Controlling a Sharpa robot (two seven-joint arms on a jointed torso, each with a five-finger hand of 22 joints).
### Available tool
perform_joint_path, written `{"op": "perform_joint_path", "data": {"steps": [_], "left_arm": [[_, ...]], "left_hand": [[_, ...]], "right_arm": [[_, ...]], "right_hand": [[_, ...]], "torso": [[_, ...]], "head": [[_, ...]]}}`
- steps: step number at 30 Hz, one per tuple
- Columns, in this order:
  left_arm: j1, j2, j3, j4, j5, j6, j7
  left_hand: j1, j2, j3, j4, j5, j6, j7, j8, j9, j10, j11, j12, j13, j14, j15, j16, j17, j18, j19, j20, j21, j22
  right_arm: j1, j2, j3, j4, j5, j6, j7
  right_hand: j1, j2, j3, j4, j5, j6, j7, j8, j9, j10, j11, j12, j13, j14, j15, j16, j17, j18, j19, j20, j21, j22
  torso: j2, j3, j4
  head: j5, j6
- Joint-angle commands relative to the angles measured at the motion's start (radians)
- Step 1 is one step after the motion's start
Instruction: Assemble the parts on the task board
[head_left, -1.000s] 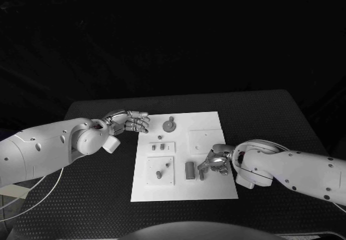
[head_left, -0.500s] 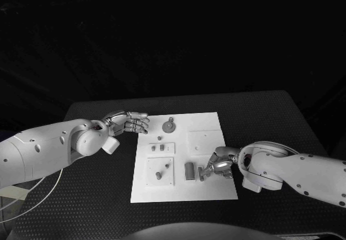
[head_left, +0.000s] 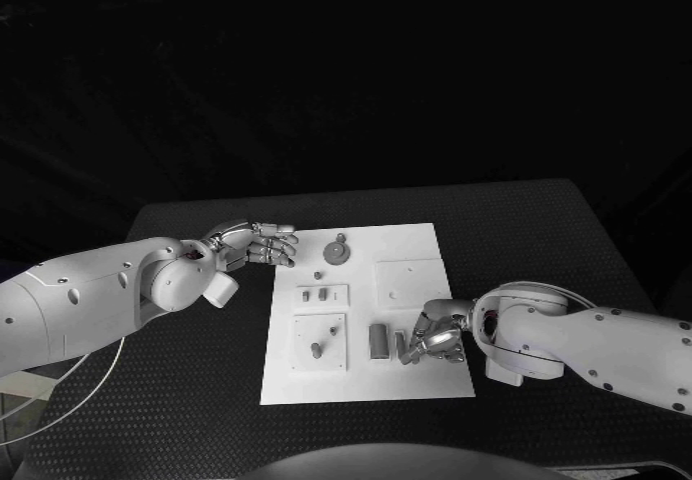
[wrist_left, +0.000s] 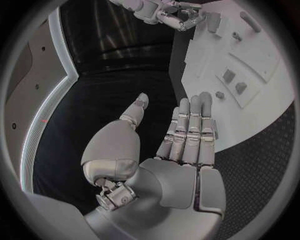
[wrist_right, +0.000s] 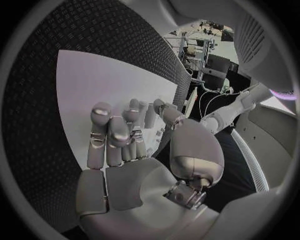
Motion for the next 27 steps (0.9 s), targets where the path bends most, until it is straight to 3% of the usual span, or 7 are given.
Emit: {"op": "perform_joint_path", "data": {"steps": [1,14,18,27], "left_arm": [[0.000,0.002,0.001,0.001,-0.003,0.016,0.006],[0.000,0.002,0.001,0.001,-0.004,0.015,0.006],[0.000,0.003,0.001,0.002,-0.004,0.016,0.006],[0.000,0.003,0.001,0.002,-0.004,0.016,0.006]], "left_hand": [[-0.013,0.000,0.000,0.002,0.000,-0.004,0.003,0.006,-0.002,0.007,0.001,-0.003,-0.002,0.006,-0.002,-0.007,0.001,-0.008,-0.001,-0.003,-0.002,-0.001],[-0.013,0.000,0.000,0.002,0.000,-0.004,0.003,0.006,-0.002,0.007,0.001,-0.003,-0.002,0.006,-0.002,-0.007,0.001,-0.008,-0.001,-0.003,-0.002,-0.002],[-0.013,0.000,0.000,0.002,0.000,-0.004,0.003,0.006,-0.002,0.007,0.001,-0.003,-0.002,0.006,-0.002,-0.007,0.001,-0.008,-0.001,-0.003,-0.002,-0.002],[-0.014,0.000,0.000,0.002,0.000,-0.004,0.003,0.006,-0.002,0.007,0.001,-0.003,-0.003,0.006,-0.002,-0.008,0.002,-0.008,-0.001,-0.003,-0.002,-0.002]], "right_arm": [[-0.005,0.006,-0.001,-0.004,-0.040,0.036,0.005],[-0.013,0.019,-0.001,-0.027,-0.053,-0.014,-0.023],[-0.013,0.026,-0.001,-0.039,-0.059,-0.032,-0.032],[-0.015,0.047,-0.001,-0.054,-0.084,-0.047,-0.038]], "right_hand": [[0.014,0.005,-0.001,-0.005,-0.003,-0.001,0.005,0.001,0.002,0.007,-0.003,0.005,0.002,0.002,-0.006,0.005,0.001,0.014,0.001,-0.003,0.002,0.018],[0.015,0.041,-0.017,-0.005,-0.003,0.004,0.003,0.004,0.004,0.010,-0.004,0.006,0.001,0.001,-0.007,0.008,0.003,0.014,-0.001,0.000,0.005,0.019],[-0.004,0.064,-0.027,0.008,-0.003,0.006,0.002,0.005,0.005,0.011,-0.005,0.006,0.001,0.000,-0.008,0.009,0.004,0.014,-0.002,0.001,0.005,0.019],[-0.001,0.122,-0.039,-0.021,-0.003,0.010,0.000,0.007,0.006,0.013,-0.008,0.009,0.002,-0.001,-0.010,0.013,0.006,0.014,-0.005,-0.001,0.010,0.020]], "torso": [[0.000,-0.0004,0.0008],[0.000,-0.0013,0.0012],[0.000,-0.0010,0.0014],[0.000,-0.0001,0.0007]], "head": [[-0.001,-0.001],[0.000,-0.002],[0.001,-0.003],[0.001,-0.005]]}}
